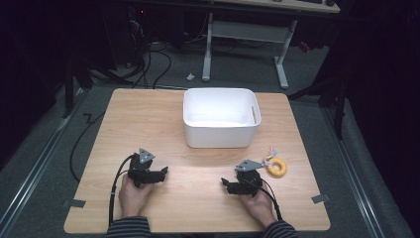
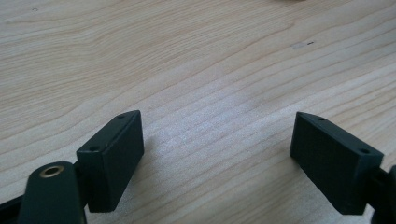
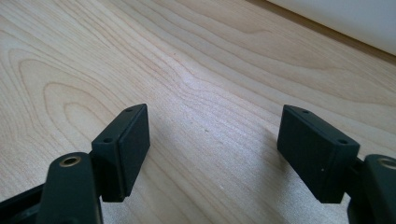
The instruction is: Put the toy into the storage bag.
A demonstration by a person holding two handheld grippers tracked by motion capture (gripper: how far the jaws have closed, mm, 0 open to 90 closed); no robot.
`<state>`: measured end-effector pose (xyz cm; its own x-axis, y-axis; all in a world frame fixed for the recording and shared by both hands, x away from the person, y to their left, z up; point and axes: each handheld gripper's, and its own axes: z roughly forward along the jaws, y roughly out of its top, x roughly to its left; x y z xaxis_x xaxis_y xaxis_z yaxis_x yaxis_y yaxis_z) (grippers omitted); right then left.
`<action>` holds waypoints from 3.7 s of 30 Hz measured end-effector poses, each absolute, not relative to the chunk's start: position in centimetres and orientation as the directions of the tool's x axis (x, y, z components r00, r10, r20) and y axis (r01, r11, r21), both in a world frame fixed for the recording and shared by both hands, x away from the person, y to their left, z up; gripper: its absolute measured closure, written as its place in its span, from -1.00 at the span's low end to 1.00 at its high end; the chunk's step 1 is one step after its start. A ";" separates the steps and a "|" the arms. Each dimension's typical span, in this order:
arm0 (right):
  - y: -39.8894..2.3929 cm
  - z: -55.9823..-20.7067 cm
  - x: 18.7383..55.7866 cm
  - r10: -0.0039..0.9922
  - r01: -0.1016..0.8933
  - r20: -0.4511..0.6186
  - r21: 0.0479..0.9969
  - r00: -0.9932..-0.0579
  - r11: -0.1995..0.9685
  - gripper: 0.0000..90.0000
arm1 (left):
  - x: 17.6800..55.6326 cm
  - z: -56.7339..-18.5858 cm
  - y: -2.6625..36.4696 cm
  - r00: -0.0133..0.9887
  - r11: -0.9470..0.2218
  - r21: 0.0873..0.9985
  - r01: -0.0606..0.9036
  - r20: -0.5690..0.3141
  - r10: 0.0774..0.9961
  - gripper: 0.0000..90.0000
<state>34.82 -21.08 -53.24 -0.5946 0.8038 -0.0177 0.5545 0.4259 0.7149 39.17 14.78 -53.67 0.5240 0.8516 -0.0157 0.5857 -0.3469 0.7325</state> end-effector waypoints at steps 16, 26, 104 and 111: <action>-21.0 -53.2 34.8 0.806 0.555 -0.022 0.714 -0.592 0.427 -0.42 | 39.2 -53.7 14.8 0.521 -0.344 0.733 0.587 -0.017 0.854 -0.60; -20.9 -53.0 34.8 0.804 0.553 -0.021 0.715 -0.594 0.427 -0.19 | 39.2 -53.7 14.9 0.520 -0.343 0.732 0.589 -0.018 0.854 -0.60; -31.7 -45.3 34.0 0.868 0.565 0.003 0.761 -0.497 0.320 0.20 | 39.3 -53.7 14.9 0.511 -0.338 0.733 0.591 -0.016 0.859 -0.60; -33.2 -44.8 34.5 0.881 0.579 -0.014 0.749 -0.473 0.322 0.21 | 39.3 -53.7 14.9 0.511 -0.337 0.733 0.591 -0.016 0.859 -0.60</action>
<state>34.47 -33.25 -44.76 -0.4728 0.8811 -0.0135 0.5787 0.3220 0.7493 39.26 14.91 -53.66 0.5112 0.8593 -0.0164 0.5907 -0.3375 0.7329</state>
